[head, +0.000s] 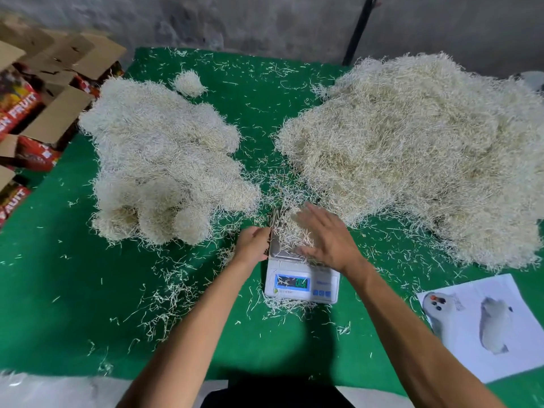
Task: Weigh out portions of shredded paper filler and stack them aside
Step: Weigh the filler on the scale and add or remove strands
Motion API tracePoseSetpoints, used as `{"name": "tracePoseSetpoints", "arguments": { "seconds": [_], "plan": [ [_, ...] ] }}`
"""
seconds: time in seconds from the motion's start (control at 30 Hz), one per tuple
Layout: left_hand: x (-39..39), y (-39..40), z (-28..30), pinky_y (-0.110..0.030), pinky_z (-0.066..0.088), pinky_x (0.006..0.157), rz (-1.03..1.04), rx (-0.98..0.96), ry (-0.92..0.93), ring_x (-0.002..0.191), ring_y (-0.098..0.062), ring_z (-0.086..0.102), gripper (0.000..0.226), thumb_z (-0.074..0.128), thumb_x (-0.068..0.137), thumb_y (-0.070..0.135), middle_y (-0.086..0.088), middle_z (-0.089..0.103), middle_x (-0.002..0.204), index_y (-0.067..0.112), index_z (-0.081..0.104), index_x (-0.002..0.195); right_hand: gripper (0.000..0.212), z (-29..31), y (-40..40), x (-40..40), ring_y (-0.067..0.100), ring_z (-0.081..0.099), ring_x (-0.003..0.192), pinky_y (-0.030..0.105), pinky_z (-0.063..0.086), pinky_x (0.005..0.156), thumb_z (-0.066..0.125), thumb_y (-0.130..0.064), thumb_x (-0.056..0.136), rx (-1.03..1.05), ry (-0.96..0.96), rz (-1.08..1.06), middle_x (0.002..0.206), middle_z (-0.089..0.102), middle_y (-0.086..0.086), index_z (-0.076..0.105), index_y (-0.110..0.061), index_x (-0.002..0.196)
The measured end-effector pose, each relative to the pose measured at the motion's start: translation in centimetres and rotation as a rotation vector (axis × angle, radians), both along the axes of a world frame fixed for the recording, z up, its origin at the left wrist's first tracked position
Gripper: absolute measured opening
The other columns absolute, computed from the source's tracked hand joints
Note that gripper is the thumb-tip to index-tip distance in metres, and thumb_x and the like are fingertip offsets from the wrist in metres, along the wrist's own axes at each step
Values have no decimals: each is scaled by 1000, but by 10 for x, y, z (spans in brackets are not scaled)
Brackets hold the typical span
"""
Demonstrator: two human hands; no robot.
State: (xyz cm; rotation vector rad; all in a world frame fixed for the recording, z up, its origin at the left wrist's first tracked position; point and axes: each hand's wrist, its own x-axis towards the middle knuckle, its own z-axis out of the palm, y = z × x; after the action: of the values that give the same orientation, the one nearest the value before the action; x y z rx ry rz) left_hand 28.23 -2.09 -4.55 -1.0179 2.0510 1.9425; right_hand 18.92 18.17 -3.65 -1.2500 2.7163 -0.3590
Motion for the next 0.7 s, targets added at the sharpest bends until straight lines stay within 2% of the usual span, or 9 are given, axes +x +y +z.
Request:
{"name": "tracePoseSetpoints", "arguments": {
  "seconds": [0.03,0.1,0.2,0.3,0.4,0.5,0.7],
  "plan": [
    [4,-2,-5,-43,58,91,20,6,13,96,-19,62,28,51,104,31,-5,63,108,5,59,109,89,0,5,1,26,17,157,59,19,125,53,-78,89,-99,-25,-86,172,4,-3,20,-37,161],
    [9,-4,-11,-38,58,88,82,28,38,103,-18,66,22,52,104,30,-4,67,113,10,61,110,89,3,12,5,19,22,155,52,21,120,53,-80,89,-307,-76,-281,172,11,-6,25,-35,161],
    [12,2,-11,-29,58,77,173,95,85,100,-17,68,13,55,103,28,-3,69,111,18,62,107,77,4,19,15,4,36,139,44,34,111,51,-74,96,-497,-205,-493,166,28,-7,28,-36,159],
    [10,11,-11,-29,60,78,168,138,123,99,-22,71,19,57,102,29,-4,71,110,13,64,112,75,5,20,24,1,42,129,40,39,107,50,-69,99,-572,-291,-592,161,39,-1,30,-28,159],
    [11,14,-11,-34,61,84,143,241,188,99,-25,73,29,61,100,34,-6,74,109,12,65,118,82,1,22,30,10,45,137,49,40,114,50,-69,99,-620,-321,-633,161,39,-3,24,-24,161],
    [11,14,-12,-39,61,86,156,365,229,99,-26,74,40,63,98,42,-9,75,111,12,64,123,85,-4,25,35,13,48,138,54,44,113,50,-73,97,-650,-304,-655,162,38,-3,19,-27,162],
    [10,15,-17,-37,61,84,246,332,220,102,-22,72,42,62,97,46,-6,75,111,11,66,119,88,-6,19,34,16,50,137,57,43,113,49,-76,95,-688,-332,-702,159,41,-4,15,-30,161]
  ]
}}
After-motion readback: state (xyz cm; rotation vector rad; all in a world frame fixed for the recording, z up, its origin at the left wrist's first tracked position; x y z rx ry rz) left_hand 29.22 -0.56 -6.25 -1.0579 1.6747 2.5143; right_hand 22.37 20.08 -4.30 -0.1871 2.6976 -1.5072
